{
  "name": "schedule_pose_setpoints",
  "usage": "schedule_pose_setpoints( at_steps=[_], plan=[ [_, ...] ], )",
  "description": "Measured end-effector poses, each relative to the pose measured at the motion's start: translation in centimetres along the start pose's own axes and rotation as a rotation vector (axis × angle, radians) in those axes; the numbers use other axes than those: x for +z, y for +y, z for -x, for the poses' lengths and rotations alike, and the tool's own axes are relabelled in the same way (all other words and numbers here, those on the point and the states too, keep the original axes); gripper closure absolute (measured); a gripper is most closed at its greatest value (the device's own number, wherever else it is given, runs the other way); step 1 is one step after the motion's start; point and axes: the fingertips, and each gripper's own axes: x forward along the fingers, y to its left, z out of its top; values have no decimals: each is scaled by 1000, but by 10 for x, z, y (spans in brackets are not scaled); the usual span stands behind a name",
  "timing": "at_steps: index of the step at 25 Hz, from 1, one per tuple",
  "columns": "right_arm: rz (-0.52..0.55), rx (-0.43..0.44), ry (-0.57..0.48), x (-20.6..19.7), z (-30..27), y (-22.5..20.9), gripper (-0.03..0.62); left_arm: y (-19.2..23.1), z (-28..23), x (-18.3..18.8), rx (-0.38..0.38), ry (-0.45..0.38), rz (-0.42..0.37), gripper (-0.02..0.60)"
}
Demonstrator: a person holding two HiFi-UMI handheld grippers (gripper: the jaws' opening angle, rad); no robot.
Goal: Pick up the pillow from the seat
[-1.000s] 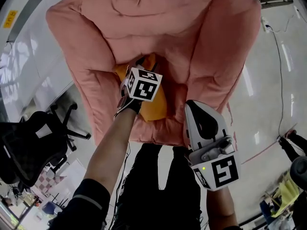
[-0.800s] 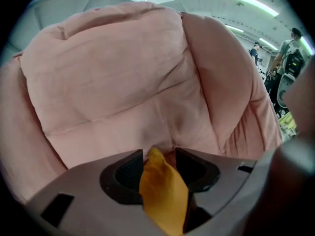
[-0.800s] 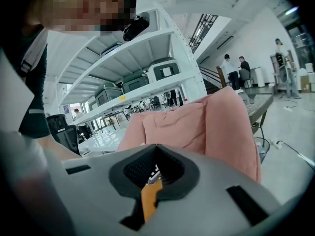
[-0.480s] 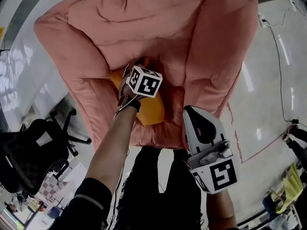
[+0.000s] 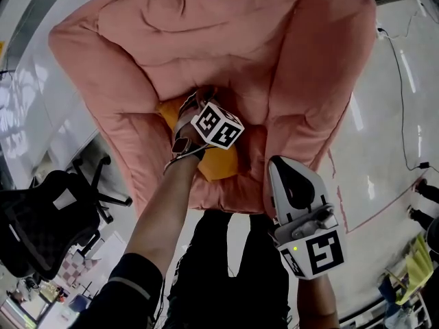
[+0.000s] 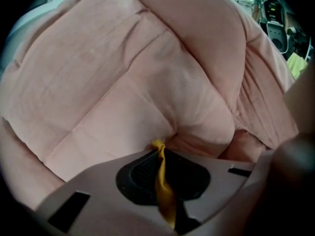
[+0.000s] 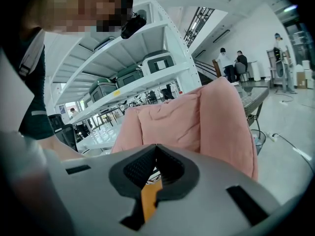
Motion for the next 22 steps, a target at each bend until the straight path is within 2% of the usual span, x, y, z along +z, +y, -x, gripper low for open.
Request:
schedule_pose_setpoints(
  at_steps=[2,7,13,16,22],
  plan=[
    [-5,0,4,0,1,-2,591,0,4,1,9,-36,-6,555],
    [-7,7,13,7,6,0,591,3,32,-1,11,-172,54,561],
    [-3,24,25,12,12,14,591,11,83,-22,28,-305,114,563],
    [1,34,29,17,14,24,591,19,115,-31,64,-369,163,563],
    [26,58,28,32,20,43,591,32,166,-40,110,-450,224,563]
  ],
)
